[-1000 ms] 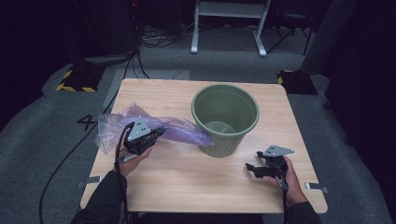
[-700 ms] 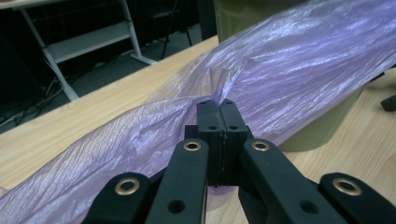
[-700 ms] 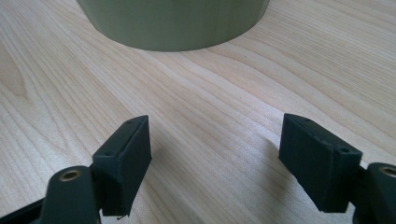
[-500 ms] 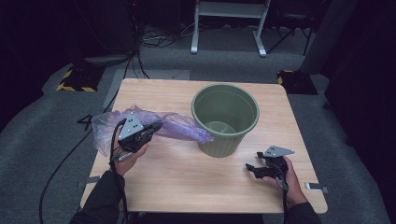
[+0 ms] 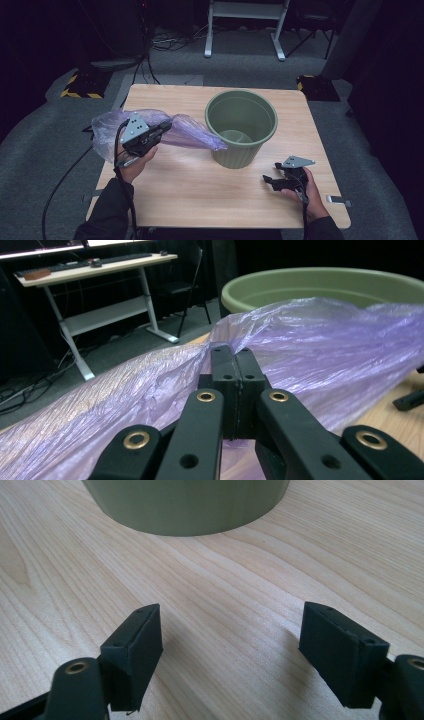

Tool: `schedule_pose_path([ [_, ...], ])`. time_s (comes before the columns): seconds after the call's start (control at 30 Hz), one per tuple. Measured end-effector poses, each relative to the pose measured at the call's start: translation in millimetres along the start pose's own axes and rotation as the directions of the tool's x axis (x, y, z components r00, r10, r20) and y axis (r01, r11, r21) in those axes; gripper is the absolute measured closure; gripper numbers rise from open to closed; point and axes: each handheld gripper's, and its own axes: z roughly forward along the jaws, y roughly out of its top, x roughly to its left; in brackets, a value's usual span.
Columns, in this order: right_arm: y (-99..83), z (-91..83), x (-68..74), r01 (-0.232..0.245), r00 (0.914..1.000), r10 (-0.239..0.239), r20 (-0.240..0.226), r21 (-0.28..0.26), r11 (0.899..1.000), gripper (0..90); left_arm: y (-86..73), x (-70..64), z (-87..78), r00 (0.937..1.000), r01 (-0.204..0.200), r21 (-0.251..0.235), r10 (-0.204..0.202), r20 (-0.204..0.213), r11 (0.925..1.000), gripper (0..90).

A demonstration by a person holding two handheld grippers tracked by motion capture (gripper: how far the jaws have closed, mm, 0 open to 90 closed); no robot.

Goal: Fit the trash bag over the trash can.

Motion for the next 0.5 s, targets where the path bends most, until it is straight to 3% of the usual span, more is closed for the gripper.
schedule_pose_path([
  [0.17,0.0,0.1,0.0,0.000,1.0000,0.000,-0.001,0.000,1.000,25.2,13.1,5.1,-1.6,0.9997,-0.012,-0.017,0.011,-0.023,0.9998,89.8],
  [0.27,0.0,0.1,0.0,0.000,1.0000,0.000,-0.001,0.000,1.000,25.2,19.2,13.7,-5.6,0.9986,-0.002,-0.032,0.001,-0.053,0.9995,89.8],
  [0.4,0.1,0.2,0.0,0.000,1.0000,0.000,-0.001,0.000,1.000,25.1,22.7,22.1,-10.1,0.9973,0.036,-0.060,-0.039,-0.062,0.9976,89.8],
  [0.5,0.3,0.4,0.0,0.000,1.0000,0.000,-0.002,-0.001,1.000,25.1,25.1,21.5,-8.1,0.9975,0.035,-0.059,-0.038,-0.059,0.9976,89.8],
])
